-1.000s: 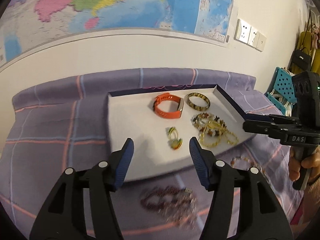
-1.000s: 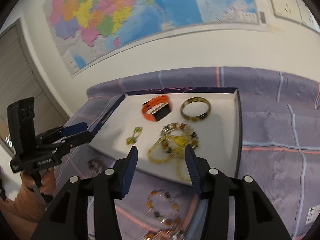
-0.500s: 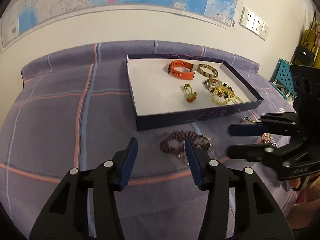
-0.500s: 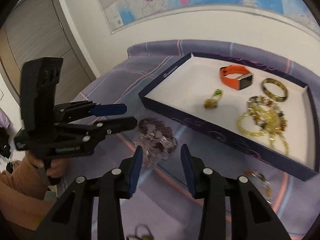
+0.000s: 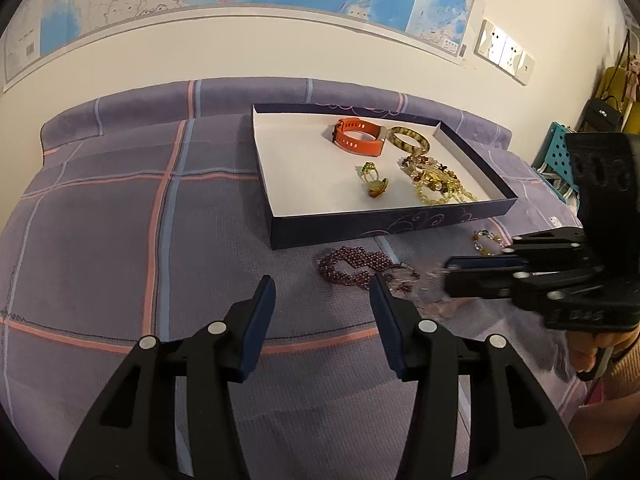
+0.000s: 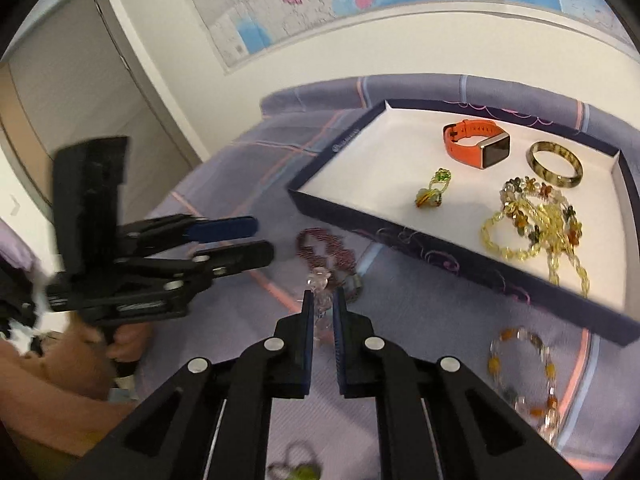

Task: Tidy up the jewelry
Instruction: 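Grasp the amber-bead chain necklace with the right tool and lift it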

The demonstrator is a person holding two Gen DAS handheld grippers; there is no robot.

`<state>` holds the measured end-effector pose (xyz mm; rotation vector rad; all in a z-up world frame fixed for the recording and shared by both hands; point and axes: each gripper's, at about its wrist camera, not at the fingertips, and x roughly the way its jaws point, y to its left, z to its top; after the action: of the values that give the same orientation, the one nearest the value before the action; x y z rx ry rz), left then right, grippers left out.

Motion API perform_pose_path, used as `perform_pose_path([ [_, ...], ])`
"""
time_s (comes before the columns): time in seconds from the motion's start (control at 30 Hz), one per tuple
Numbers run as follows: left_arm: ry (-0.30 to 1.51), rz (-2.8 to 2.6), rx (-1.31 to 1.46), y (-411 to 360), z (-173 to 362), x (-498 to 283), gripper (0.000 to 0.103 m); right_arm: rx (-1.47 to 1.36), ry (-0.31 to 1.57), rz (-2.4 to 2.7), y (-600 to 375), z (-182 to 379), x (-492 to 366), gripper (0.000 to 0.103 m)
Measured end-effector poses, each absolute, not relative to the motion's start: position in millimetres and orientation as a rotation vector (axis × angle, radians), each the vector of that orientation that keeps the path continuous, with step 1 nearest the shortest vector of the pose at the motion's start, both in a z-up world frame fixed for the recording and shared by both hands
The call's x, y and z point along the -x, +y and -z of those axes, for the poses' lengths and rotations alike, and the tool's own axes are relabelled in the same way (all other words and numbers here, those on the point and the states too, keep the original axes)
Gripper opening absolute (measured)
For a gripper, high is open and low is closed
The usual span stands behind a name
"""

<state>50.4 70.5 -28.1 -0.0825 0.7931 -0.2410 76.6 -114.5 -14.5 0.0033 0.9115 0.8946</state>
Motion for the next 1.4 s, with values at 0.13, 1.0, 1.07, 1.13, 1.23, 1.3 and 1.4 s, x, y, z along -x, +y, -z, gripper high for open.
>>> perform_pose_path([
  [0.13, 0.8, 0.257, 0.071, 64.8, 29.5, -48.3, 0.048, -0.036, 0.939, -0.94, -128.1, 15.5, -63.1, 0.008],
  [1.0, 0.825, 0.446, -0.039, 2.9, 33.7, -21.4, 0.053, 0.037, 0.898, -0.512, -218.2, 31.3, -59.2, 0.047],
  [1.07, 0.828, 0.446, -0.045, 1.8, 34.3, -20.6, 0.053, 0.073, 0.897, -0.515, -210.9, 33.7, -56.0, 0.047],
  [1.13, 0.832, 0.445, -0.042, 1.8, 35.2, -20.4, 0.053, 0.074, 0.892, -0.52, -209.3, 32.2, -53.2, 0.048],
  [1.23, 0.838, 0.444, -0.035, 1.9, 36.3, -21.7, 0.053, 0.084, 0.895, -0.507, -208.2, 31.6, -57.1, 0.026],
  [1.3, 0.838, 0.443, -0.034, 1.8, 36.6, -21.0, 0.053, 0.077, 0.898, -0.511, -207.6, 31.5, -60.4, 0.01],
  [1.4, 0.838, 0.445, -0.033, 1.5, 36.8, -20.6, 0.053, 0.041, 0.9, -0.519, -213.2, 28.2, -61.2, 0.004],
])
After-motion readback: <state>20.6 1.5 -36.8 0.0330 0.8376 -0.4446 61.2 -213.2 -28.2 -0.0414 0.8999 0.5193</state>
